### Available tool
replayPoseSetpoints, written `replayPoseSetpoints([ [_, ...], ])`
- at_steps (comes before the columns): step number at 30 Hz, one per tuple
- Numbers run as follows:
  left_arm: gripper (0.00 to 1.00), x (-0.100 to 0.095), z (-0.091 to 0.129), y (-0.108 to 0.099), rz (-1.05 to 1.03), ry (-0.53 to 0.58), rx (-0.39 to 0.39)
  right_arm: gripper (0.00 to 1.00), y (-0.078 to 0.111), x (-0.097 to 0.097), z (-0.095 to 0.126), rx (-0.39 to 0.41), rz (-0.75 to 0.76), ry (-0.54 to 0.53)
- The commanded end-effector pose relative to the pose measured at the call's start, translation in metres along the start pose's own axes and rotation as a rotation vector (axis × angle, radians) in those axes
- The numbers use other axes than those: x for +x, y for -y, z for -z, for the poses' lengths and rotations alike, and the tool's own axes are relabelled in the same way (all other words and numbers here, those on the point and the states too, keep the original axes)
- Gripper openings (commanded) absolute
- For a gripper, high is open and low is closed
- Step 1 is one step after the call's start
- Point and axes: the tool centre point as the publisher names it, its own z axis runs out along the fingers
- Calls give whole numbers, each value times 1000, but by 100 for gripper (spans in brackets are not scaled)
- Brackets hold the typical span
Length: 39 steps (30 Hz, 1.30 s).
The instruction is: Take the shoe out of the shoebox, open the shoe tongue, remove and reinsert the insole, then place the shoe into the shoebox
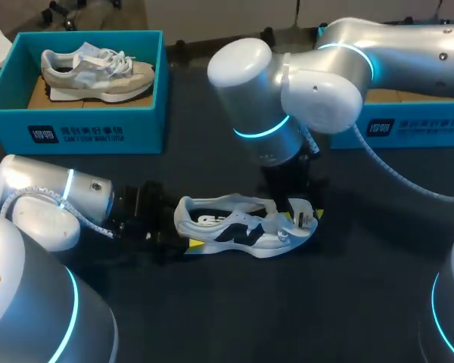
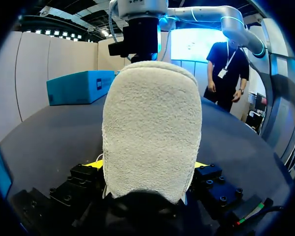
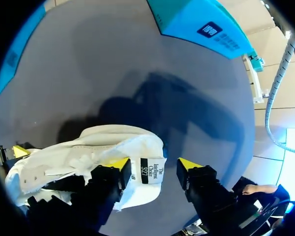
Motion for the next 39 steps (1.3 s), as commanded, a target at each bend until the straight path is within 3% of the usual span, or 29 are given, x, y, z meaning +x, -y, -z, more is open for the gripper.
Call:
replayPoseSetpoints([
  [1,0,-4,-1,-5,0,0,-3,69,1,4,14,-20,0,16],
  [12,0,-4,-1,-5,0,0,-3,72,-7,17,46,-78,27,39],
  [22,0,-4,-1,-5,0,0,-3,63,-19,35,73,-130,94,66],
  [29,0,-4,-1,-5,0,0,-3,47,-21,53,84,-178,159,29],
  [34,0,-4,-1,-5,0,0,-3,24,-18,60,90,-233,237,-53],
  [36,0,-4,-1,-5,0,0,-3,6,-17,64,94,-265,295,-103],
  [39,0,-4,-1,-5,0,0,-3,0,-15,70,99,-291,404,-154],
])
